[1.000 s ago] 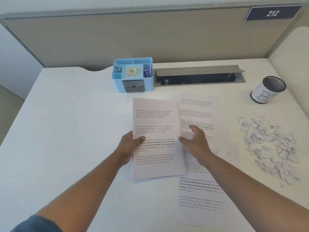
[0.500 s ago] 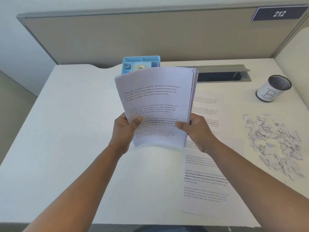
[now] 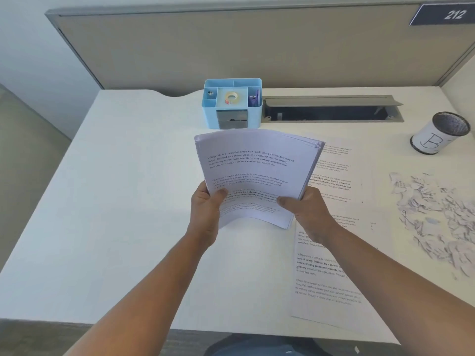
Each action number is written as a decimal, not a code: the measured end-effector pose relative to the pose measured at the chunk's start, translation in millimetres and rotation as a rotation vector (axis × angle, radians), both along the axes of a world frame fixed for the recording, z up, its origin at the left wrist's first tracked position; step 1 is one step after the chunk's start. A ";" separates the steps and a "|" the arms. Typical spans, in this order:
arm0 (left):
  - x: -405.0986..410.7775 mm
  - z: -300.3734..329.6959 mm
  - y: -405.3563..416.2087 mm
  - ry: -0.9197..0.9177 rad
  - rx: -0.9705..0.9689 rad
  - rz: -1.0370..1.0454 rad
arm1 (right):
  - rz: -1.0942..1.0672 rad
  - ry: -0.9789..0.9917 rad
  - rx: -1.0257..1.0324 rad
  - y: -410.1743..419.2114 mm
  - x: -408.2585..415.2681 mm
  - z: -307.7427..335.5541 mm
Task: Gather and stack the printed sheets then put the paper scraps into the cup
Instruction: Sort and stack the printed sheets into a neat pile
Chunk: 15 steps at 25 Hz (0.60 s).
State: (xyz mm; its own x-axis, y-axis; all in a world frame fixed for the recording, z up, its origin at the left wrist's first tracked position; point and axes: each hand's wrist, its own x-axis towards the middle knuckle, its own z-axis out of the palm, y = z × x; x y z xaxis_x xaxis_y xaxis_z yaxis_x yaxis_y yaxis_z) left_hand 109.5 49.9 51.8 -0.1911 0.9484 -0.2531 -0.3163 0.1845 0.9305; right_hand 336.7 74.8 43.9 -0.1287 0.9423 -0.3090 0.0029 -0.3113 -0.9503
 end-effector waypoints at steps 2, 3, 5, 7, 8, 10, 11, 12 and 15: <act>0.4 0.0 -1.3 -0.003 0.011 0.010 | -0.017 0.018 0.011 -3.1 -2.6 0.4; 0.3 -2.2 -2.4 0.006 0.009 0.012 | -0.015 0.020 0.013 -4.6 -2.8 -1.1; -1.1 -7.7 -5.8 0.034 -0.005 0.007 | -0.003 0.009 0.010 -7.3 -2.6 -5.3; -3.9 -10.4 -7.8 0.046 -0.011 -0.007 | 0.006 -0.006 0.006 -8.5 -2.6 -10.0; -5.3 -11.2 -8.5 0.042 -0.014 -0.016 | 0.007 -0.014 0.004 -9.3 -3.1 -10.6; -7.5 -10.2 -9.6 0.052 -0.024 -0.037 | 0.014 -0.031 0.010 -10.4 -4.9 -9.6; -8.1 -9.2 -10.4 0.068 -0.030 -0.047 | 0.022 -0.038 0.012 -11.1 -5.6 -9.3; -9.1 -9.3 -11.0 0.086 -0.037 -0.053 | 0.029 -0.045 0.015 -11.4 -6.3 -9.1; -11.1 -13.2 -12.3 0.124 -0.036 -0.078 | 0.027 -0.064 0.027 -12.8 -6.2 -10.3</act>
